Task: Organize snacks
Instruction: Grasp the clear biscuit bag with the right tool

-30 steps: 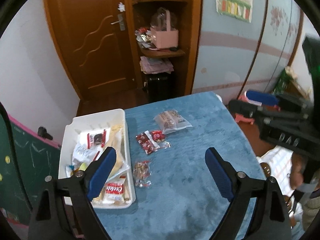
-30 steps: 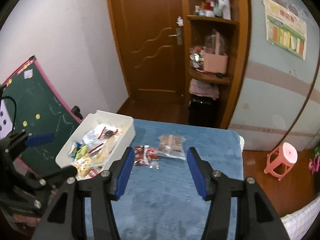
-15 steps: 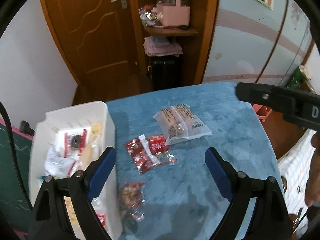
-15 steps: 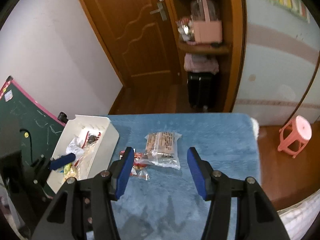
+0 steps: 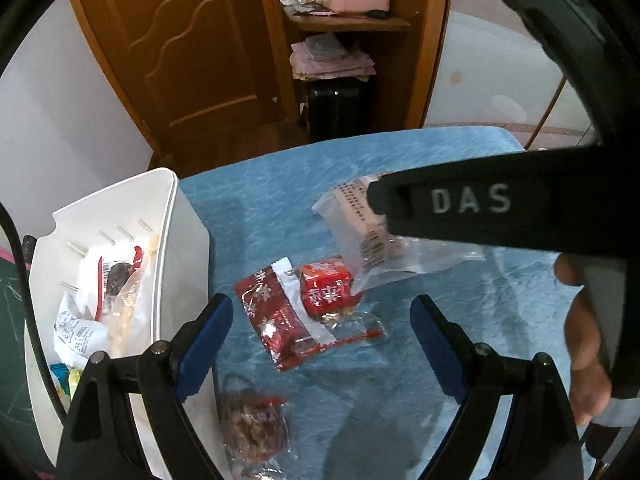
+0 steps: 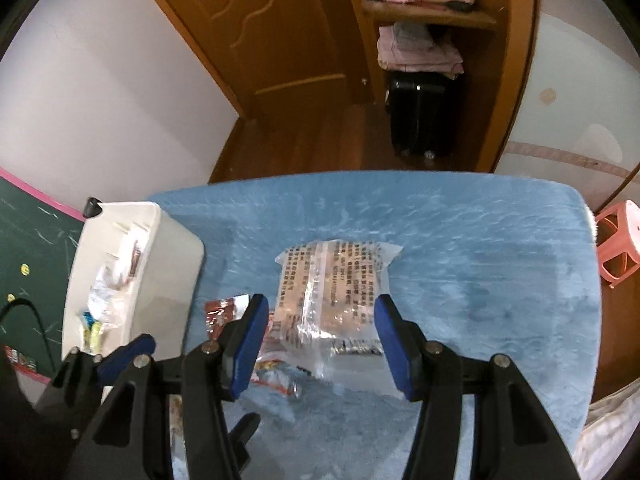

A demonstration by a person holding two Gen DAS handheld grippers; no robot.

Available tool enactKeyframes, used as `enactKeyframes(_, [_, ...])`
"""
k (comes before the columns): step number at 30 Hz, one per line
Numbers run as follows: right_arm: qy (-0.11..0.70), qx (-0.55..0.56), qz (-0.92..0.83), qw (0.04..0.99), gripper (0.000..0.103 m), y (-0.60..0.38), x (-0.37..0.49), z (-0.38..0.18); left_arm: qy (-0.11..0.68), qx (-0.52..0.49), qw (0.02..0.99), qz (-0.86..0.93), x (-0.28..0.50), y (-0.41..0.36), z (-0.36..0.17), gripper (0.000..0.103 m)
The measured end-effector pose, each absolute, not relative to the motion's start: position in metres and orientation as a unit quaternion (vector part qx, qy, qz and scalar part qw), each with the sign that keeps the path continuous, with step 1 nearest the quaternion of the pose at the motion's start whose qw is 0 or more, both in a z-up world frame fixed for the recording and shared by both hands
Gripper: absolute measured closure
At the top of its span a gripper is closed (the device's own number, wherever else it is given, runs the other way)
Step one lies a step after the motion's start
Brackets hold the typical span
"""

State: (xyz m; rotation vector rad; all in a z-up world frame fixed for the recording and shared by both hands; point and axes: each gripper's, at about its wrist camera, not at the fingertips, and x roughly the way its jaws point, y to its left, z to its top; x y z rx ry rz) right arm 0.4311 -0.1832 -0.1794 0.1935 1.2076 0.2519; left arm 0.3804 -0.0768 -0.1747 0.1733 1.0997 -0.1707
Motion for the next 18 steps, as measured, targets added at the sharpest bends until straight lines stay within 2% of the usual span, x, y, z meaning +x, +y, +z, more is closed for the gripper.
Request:
enactKeyframes(7, [0.583, 0.074, 0.111, 0.802, 0.047, -0.170, 0.440, -0.201, 0.525, 0.081, 0.843, -0.083, 0.386, -0.074, -0.188, 0.013])
enactKeyframes(18, [0.573, 0.009, 0.096, 0.814, 0.045, -0.174, 0.438, -0.201, 0.530, 0.073, 0.841, -0.086, 0.387, -0.065, -0.195, 0.013])
